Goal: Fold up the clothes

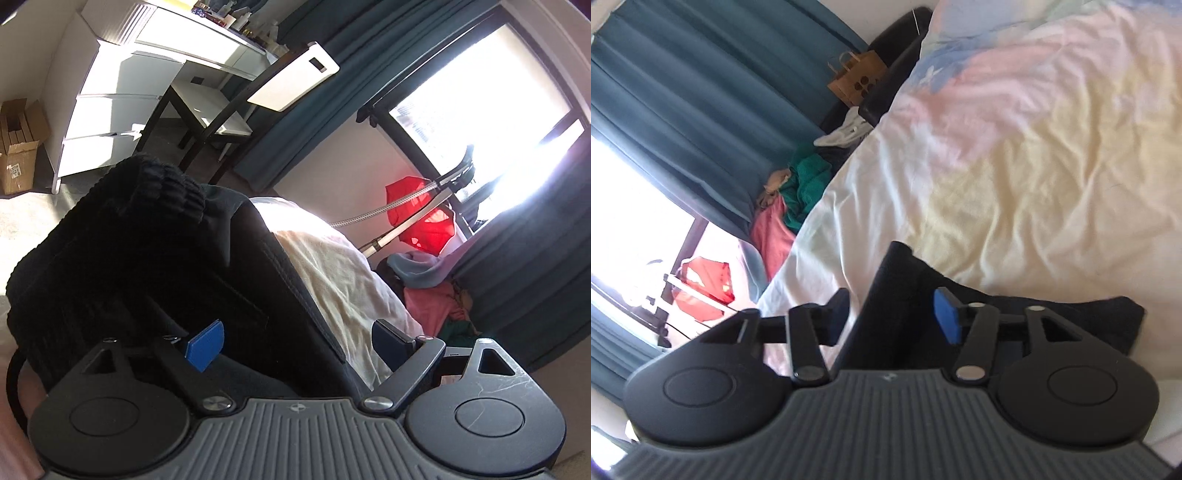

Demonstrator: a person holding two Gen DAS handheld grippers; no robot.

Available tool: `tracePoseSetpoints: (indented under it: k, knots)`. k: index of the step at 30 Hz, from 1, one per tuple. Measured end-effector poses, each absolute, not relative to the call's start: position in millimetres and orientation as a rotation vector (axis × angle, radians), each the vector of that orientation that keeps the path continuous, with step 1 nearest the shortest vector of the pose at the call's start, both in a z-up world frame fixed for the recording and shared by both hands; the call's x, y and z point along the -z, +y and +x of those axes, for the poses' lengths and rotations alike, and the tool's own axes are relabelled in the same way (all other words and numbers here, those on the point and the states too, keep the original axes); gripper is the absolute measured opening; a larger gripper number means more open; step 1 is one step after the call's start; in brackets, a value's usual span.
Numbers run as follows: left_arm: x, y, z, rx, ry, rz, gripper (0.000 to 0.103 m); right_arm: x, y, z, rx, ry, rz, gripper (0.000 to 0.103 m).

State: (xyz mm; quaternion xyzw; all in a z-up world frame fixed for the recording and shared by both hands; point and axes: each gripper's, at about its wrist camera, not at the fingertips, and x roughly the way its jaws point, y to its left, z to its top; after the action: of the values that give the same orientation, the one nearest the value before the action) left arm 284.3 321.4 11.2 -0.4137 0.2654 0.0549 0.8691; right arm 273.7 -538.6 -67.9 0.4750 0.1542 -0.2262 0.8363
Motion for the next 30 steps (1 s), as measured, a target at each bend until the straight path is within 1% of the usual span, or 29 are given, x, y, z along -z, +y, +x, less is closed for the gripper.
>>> tracePoseSetpoints:
  k: [2, 4, 7, 8, 9, 10, 11, 13, 16, 19, 24, 25, 26, 27, 28, 29, 30]
  knots:
    - [0, 318, 250, -0.113, 0.523, -0.965, 0.093, 75, -533, 244, 0.449, 0.309, 1.035, 0.066]
    - [18, 315, 221, -0.118, 0.508, -1.072, 0.093, 87, -529, 217, 0.42, 0.307, 1.086, 0.066]
    - [52, 319, 198, -0.164, 0.556, -1.221, 0.093, 114, -524, 190, 0.391, 0.343, 1.201, 0.067]
    - [63, 322, 193, -0.174, 0.576, -1.272, 0.092, 121, -523, 188, 0.377, 0.379, 1.233, 0.068]
    - [70, 326, 194, -0.165, 0.595, -1.3, 0.092, 129, -522, 187, 0.362, 0.421, 1.263, 0.072]
    - [69, 328, 198, -0.171, 0.609, -1.269, 0.092, 135, -520, 188, 0.334, 0.445, 1.295, 0.075]
    - [69, 329, 203, -0.177, 0.622, -1.237, 0.091, 142, -519, 190, 0.302, 0.464, 1.328, 0.076]
    - [65, 332, 212, -0.213, 0.602, -1.176, 0.093, 155, -518, 196, 0.217, 0.456, 1.404, 0.076]
    - [81, 339, 226, -0.201, 0.56, -1.235, 0.095, 166, -517, 209, 0.2, 0.43, 1.424, 0.076]
    - [96, 344, 241, -0.189, 0.495, -1.225, 0.094, 166, -514, 226, 0.213, 0.387, 1.386, 0.077]
    - [100, 340, 266, -0.216, 0.419, -1.111, 0.091, 159, -507, 266, 0.248, 0.355, 1.19, 0.076]
    - [100, 339, 269, -0.228, 0.408, -1.093, 0.086, 157, -505, 270, 0.262, 0.344, 1.16, 0.066]
    - [101, 337, 271, -0.24, 0.397, -1.077, 0.068, 157, -505, 274, 0.27, 0.346, 1.134, 0.059]
    - [102, 337, 270, -0.252, 0.386, -1.072, 0.058, 157, -505, 277, 0.277, 0.351, 1.109, 0.035]
    - [104, 337, 270, -0.263, 0.375, -1.066, 0.046, 158, -505, 280, 0.284, 0.356, 1.084, 0.025]
    - [106, 337, 270, -0.275, 0.365, -1.06, 0.039, 158, -506, 284, 0.291, 0.362, 1.059, 0.023]
    - [106, 337, 269, -0.284, 0.354, -1.056, 0.034, 158, -507, 283, 0.289, 0.357, 1.062, 0.019]
